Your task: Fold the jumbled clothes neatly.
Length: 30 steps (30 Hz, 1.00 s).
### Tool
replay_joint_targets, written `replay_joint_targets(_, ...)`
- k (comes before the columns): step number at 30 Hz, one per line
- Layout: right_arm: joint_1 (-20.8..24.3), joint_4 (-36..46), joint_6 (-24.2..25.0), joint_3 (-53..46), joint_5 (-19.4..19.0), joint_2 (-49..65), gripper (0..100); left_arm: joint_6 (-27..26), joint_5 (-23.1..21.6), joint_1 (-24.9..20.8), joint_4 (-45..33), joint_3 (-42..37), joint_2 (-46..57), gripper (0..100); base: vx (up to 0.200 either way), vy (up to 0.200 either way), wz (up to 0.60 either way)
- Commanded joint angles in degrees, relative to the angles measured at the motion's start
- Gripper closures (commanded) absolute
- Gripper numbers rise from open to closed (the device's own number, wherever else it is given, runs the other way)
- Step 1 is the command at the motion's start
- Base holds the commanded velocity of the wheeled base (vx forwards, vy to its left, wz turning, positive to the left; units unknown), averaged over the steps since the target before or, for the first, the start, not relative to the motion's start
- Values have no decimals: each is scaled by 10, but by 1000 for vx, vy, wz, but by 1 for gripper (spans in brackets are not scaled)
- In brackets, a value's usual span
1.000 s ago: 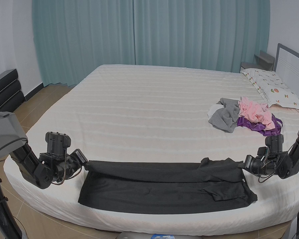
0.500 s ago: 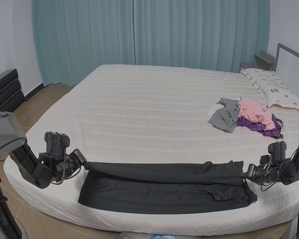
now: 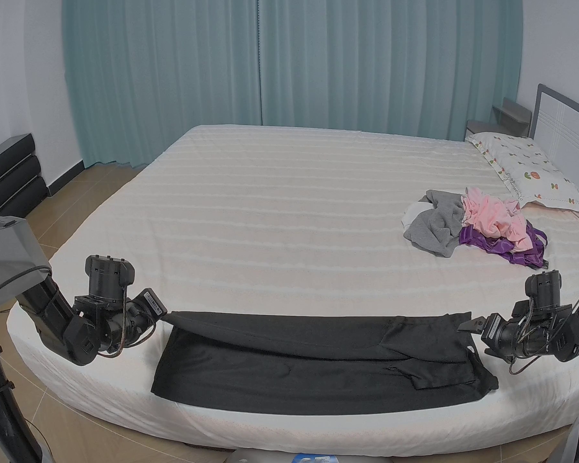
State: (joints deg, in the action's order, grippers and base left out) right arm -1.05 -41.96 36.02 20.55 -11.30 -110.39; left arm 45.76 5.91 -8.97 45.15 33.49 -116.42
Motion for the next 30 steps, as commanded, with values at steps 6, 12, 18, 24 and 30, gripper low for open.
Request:
replay_joint_targets(6, 77, 49, 132, 6, 83, 35, 0, -2, 1, -2, -1, -2, 1, 100, 0, 0, 0)
replay_joint_targets(12, 91, 53, 173, 24, 87, 8, 0, -2, 1, -2, -1, -2, 1, 100, 0, 0, 0)
replay_joint_targets(18, 94, 47, 189, 47, 98, -50, 0, -2, 1, -2, -1, -1, 1, 100, 0, 0, 0)
replay_joint_targets(24, 97, 55, 210, 72, 98, -60, 100, -2, 1, -2, 0, -1, 1, 100, 0, 0, 0)
replay_joint_targets(30, 103, 54, 211, 78, 102, -86, 100, -2, 1, -1, 0, -1, 1, 100, 0, 0, 0)
